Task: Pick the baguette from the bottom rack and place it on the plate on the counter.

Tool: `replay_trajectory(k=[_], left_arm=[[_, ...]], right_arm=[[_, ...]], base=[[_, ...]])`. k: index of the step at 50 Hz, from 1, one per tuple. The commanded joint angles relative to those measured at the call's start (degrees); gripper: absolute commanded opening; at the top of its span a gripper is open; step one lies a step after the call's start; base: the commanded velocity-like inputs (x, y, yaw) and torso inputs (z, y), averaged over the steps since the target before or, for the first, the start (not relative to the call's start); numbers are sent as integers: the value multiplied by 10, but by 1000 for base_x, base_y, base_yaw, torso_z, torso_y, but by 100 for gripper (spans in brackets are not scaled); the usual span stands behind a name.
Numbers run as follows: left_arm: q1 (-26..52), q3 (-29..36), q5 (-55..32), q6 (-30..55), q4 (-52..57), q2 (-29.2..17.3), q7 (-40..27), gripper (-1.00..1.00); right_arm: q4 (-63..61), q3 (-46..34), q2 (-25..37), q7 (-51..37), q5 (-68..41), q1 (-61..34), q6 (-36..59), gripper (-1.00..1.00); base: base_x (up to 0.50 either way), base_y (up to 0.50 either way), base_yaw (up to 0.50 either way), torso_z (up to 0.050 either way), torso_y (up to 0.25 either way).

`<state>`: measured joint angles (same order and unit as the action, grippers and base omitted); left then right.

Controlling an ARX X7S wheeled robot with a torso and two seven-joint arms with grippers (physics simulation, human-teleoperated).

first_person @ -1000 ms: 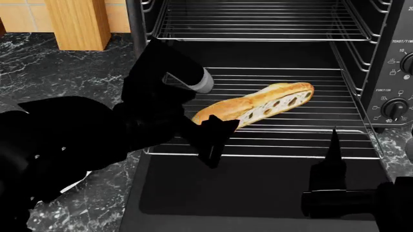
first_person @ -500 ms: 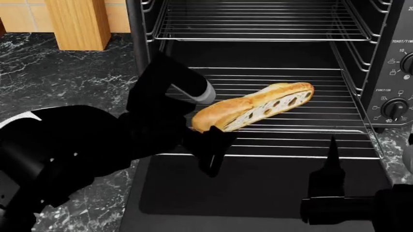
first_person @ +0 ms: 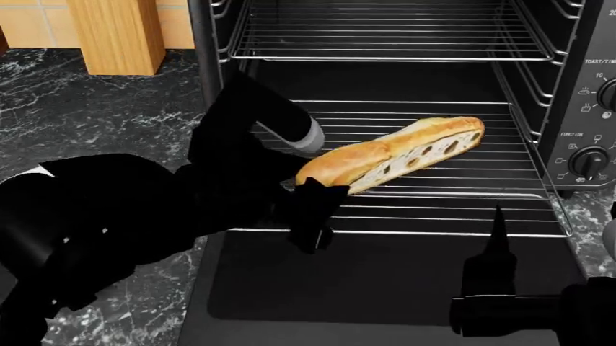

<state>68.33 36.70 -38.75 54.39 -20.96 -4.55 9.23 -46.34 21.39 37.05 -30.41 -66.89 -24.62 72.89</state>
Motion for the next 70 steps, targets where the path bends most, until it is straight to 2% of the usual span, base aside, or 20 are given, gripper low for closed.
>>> replay_trajectory(k=[1, 9, 19, 37, 52, 61, 68, 70], left_arm=[[7, -30, -6, -27, 32, 2, -29, -100], [-1, -32, -12, -18, 54, -11, -48, -100], [-44, -42, -49, 28, 154, -61, -69, -100], [-92, -113, -137, 106, 330, -124, -145, -100], [-187, -224, -254, 165, 492, -208, -231, -100], [-222, -266, -296, 170, 543, -247, -248, -100], [-272, -332, -401, 184, 629, -296, -315, -100], [-291, -343, -403, 180, 643, -309, -319, -100]], right_arm=[[-2, 5, 0, -2, 4, 6, -5, 100], [-3, 10, 6, -18, -19, -9, 4, 100], [-1, 11, 14, -44, -51, -36, 17, 100], [1, 7, 21, -43, -46, -24, 7, 100], [4, -11, 21, -40, -33, -21, -3, 100], [6, -20, 23, -51, -43, -36, 1, 100], [5, -21, 27, -52, -43, -35, -2, 100], [6, -23, 27, -51, -41, -34, -3, 100]], base=[[0, 0, 0, 0, 0], [0, 0, 0, 0, 0], [0, 0, 0, 0, 2], [0, 0, 0, 0, 0], [0, 0, 0, 0, 1], [0, 0, 0, 0, 1], [0, 0, 0, 0, 0], [0, 0, 0, 0, 0]])
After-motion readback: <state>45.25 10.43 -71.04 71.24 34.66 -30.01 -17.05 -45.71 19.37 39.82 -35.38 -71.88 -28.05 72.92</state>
